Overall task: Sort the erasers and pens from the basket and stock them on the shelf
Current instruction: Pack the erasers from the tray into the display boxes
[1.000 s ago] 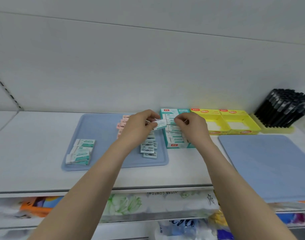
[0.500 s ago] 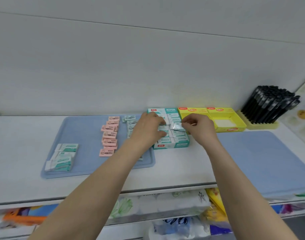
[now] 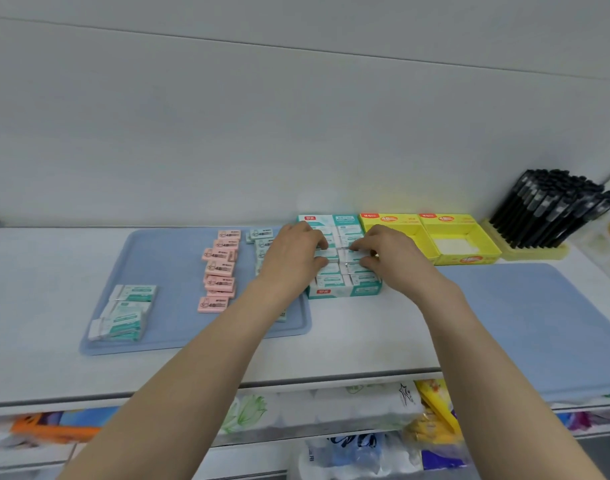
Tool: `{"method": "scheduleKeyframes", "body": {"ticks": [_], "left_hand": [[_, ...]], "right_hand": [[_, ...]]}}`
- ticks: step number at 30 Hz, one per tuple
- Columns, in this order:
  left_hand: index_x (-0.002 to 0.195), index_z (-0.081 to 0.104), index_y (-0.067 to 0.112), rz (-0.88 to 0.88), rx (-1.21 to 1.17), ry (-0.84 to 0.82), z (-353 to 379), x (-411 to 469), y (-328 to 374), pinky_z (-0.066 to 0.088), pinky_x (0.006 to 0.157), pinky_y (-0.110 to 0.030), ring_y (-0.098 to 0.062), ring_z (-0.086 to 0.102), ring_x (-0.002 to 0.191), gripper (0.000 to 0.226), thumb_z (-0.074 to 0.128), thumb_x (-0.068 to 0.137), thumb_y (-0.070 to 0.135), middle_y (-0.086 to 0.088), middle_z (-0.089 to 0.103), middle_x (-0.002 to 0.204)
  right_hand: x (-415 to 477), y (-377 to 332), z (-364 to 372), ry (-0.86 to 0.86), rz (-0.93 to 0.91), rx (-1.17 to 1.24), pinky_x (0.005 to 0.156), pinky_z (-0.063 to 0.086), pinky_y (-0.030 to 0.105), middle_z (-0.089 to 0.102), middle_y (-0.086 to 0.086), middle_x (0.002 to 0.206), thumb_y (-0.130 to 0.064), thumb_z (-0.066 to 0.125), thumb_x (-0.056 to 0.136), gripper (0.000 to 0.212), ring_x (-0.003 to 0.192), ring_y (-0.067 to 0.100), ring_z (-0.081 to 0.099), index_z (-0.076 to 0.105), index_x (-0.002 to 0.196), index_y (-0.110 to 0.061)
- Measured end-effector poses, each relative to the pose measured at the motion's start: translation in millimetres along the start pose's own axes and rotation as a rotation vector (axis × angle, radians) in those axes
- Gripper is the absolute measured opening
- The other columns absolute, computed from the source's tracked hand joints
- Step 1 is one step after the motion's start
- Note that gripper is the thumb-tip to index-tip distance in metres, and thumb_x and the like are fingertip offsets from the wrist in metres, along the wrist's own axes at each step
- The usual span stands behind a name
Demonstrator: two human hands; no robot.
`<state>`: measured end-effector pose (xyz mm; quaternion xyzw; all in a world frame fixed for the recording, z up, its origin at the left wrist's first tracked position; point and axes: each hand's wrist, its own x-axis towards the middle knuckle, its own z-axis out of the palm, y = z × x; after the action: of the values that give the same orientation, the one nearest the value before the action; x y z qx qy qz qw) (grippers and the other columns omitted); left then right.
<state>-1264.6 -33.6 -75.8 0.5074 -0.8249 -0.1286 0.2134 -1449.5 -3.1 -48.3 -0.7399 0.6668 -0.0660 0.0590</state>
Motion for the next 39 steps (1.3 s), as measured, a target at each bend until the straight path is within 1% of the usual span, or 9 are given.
{"method": "scheduleKeyframes", "body": {"ticks": [5,9,14,17,22,26,29,34,39], "left_hand": [[0.116,0.065,0.019,0.0,-0.004,-0.003,-1.7,-0.9,-1.0,0.037,0.088,-0.029,-0.022,0.048,0.109,0.027,0.064,0.089,0.026,-0.002,0.057,0.119],[0.119,0.065,0.02,0.013,-0.002,-0.013,-3.8,-3.7,-4.3,0.036,0.088,-0.028,-0.022,0.049,0.11,0.029,0.061,0.091,0.022,-0.001,0.057,0.124],[0.124,0.064,0.017,0.054,0.012,-0.019,-9.2,-7.3,-5.6,0.036,0.091,-0.029,-0.023,0.05,0.113,0.032,0.055,0.094,0.017,-0.004,0.059,0.124],[0.121,0.066,0.016,0.073,0.015,-0.029,-10.6,-8.5,-5.5,0.04,0.09,-0.033,-0.025,0.051,0.111,0.031,0.055,0.093,0.015,-0.006,0.06,0.122],[0.113,0.069,0.01,0.097,0.034,-0.08,-15.7,-9.3,-8.1,0.045,0.091,-0.039,-0.024,0.054,0.112,0.025,0.054,0.092,0.014,-0.005,0.063,0.12],[0.124,0.064,0.019,0.077,0.012,-0.04,-37.3,-26.7,-26.9,0.041,0.097,-0.034,-0.022,0.052,0.118,0.03,0.056,0.095,0.019,0.0,0.06,0.129],[0.119,0.067,0.021,-0.005,0.001,0.094,-64.4,-53.6,-58.1,0.035,0.09,-0.027,-0.022,0.053,0.114,0.028,0.06,0.092,0.02,0.001,0.062,0.123],[0.107,0.07,0.025,-0.226,0.053,0.233,-109.7,-122.9,-123.0,0.036,0.082,-0.025,-0.019,0.056,0.105,0.018,0.066,0.089,0.025,0.003,0.064,0.112],[0.104,0.07,0.028,-0.395,0.034,0.09,-126.7,-181.3,-161.8,0.039,0.076,-0.028,-0.017,0.057,0.096,0.023,0.072,0.083,0.037,0.004,0.062,0.1]], "right_hand": [[-2.9,-4.0,9.1,0.192,0.038,0.064,0.078,0.04,0.03,0.061,0.004,0.118,-0.011,0.065,0.086,0.033,0.101,0.026,0.06,0.07,0.117,-0.02],[-6.6,-7.6,21.0,0.304,0.019,0.039,0.074,0.045,0.034,0.064,0.007,0.114,-0.008,0.065,0.085,0.029,0.096,0.03,0.062,0.073,0.113,-0.015],[-4.8,-11.9,16.9,0.313,-0.015,-0.014,0.076,0.043,0.032,0.065,0.01,0.105,-0.006,0.072,0.08,0.02,0.098,0.034,0.058,0.077,0.098,-0.01],[-3.3,-16.8,16.2,0.261,0.011,-0.006,0.083,0.045,0.034,0.065,0.01,0.114,-0.008,0.07,0.081,0.029,0.105,0.031,0.058,0.072,0.11,-0.007],[-0.7,-21.5,11.4,0.153,0.075,-0.03,0.083,0.045,0.033,0.064,0.008,0.118,-0.014,0.065,0.087,0.026,0.107,0.028,0.058,0.072,0.112,-0.01],[4.6,-44.3,9.6,0.2,0.084,0.011,0.086,0.044,0.032,0.064,0.005,0.124,-0.018,0.061,0.091,0.029,0.106,0.027,0.061,0.069,0.118,-0.017],[9.1,-76.6,14.7,0.278,-0.003,0.131,0.084,0.043,0.031,0.067,0.004,0.12,-0.017,0.059,0.092,0.026,0.102,0.025,0.064,0.071,0.115,-0.019],[17.3,-149.8,30.6,0.244,-0.28,0.276,0.086,0.042,0.03,0.071,0.004,0.109,-0.01,0.057,0.092,0.025,0.102,0.024,0.063,0.074,0.109,-0.016],[33.8,-218.0,53.0,0.136,-0.474,0.287,0.089,0.044,0.035,0.07,0.007,0.113,-0.011,0.054,0.094,0.027,0.108,0.028,0.061,0.072,0.113,-0.014]]}}
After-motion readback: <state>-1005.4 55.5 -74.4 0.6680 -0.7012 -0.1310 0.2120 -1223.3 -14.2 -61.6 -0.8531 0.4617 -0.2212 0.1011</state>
